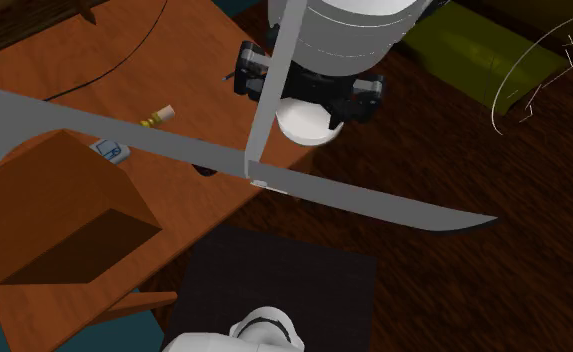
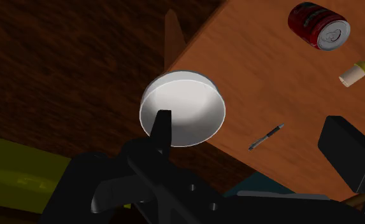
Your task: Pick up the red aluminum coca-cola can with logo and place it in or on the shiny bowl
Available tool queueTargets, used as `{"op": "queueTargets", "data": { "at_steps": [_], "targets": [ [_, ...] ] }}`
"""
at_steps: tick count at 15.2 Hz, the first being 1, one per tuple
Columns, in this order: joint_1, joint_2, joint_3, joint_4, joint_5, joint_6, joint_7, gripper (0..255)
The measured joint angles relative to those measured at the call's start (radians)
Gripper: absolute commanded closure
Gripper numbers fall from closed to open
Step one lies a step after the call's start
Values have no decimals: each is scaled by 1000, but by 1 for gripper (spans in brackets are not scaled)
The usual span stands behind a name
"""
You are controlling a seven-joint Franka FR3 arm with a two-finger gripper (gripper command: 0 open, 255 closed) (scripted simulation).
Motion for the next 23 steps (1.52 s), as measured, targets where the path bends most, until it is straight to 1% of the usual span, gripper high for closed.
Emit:
{"op": "queueTargets", "data": {
  "at_steps": [1, 3, 6, 8, 13, 19, 21, 23],
  "targets": [
    [0, 0, 0, 0, 0, 0, 0, 0],
    [7, 4, 22, -28, 7, 28, 14, 0],
    [26, 29, 73, -67, 24, 84, 48, 0],
    [41, 53, 113, -104, 37, 141, 73, 0],
    [77, 113, 205, -166, 66, 247, 137, 0],
    [109, 259, 319, -197, 83, 404, 215, 0],
    [115, 310, 352, -187, 80, 437, 242, 0],
    [121, 374, 395, -186, 75, 493, 279, 0]
  ]
}}
